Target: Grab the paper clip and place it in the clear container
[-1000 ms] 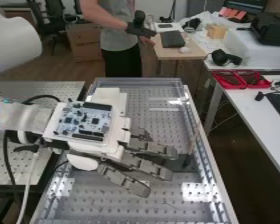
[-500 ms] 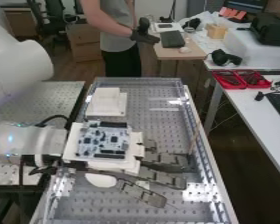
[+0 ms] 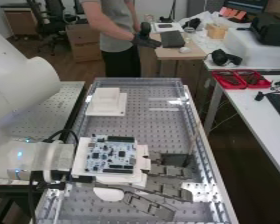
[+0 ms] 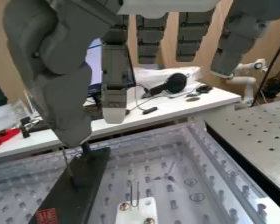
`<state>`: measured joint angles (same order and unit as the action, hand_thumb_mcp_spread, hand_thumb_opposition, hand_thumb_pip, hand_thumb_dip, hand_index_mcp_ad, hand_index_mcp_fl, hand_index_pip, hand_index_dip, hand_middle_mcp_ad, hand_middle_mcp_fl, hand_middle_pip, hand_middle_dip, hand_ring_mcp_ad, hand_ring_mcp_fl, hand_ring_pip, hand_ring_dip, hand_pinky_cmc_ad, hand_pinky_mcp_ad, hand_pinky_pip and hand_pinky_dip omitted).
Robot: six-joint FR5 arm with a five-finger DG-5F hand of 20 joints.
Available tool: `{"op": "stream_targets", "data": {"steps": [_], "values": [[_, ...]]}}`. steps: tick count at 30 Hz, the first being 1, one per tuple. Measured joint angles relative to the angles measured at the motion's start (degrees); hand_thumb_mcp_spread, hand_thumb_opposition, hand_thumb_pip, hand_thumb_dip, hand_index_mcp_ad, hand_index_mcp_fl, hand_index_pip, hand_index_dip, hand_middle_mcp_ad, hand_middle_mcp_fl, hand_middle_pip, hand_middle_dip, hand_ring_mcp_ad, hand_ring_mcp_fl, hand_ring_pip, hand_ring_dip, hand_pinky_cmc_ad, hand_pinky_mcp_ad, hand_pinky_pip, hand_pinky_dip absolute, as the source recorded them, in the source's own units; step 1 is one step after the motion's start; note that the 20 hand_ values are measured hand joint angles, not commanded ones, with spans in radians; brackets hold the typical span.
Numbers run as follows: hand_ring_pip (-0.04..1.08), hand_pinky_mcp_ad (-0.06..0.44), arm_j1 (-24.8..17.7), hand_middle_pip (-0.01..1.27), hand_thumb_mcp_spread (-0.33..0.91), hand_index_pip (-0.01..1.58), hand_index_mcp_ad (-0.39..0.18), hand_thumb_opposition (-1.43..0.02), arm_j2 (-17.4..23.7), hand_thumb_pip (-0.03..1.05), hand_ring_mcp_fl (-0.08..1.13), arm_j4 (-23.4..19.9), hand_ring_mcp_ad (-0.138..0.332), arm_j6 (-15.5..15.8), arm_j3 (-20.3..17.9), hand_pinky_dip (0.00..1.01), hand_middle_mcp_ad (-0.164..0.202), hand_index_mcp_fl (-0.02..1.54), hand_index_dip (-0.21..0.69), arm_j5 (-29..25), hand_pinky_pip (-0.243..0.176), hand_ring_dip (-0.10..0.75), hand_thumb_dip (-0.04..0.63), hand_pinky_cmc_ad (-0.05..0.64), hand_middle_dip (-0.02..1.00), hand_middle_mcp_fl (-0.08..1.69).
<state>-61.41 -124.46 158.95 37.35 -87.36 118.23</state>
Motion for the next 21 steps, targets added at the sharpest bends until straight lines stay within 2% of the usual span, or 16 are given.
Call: {"op": "stream_targets", "data": {"steps": [7,16,21], "values": [[0.08,0.293,-1.0,0.11,0.38,1.39,-0.122,-0.81,-0.4,0.61,0.00,-3.1,0.148,-1.0,-1.2,0.34,0.012,0.19,0.051,-3.1,-0.103,0.096,0.204,0.367,0.16,0.01],[0.08,0.293,-1.6,0.11,0.39,1.41,-0.120,-0.81,-1.7,0.61,0.00,-4.0,0.145,-1.4,-1.2,0.34,0.010,0.21,0.051,-4.9,-0.103,0.096,0.220,0.365,0.16,0.01],[0.08,0.293,-1.4,0.12,0.40,1.43,-0.120,-0.81,-2.5,0.61,0.00,-3.9,0.143,-0.4,-1.2,0.34,0.010,0.24,0.047,-5.2,-0.103,0.096,0.216,0.363,0.16,0.01]]}}
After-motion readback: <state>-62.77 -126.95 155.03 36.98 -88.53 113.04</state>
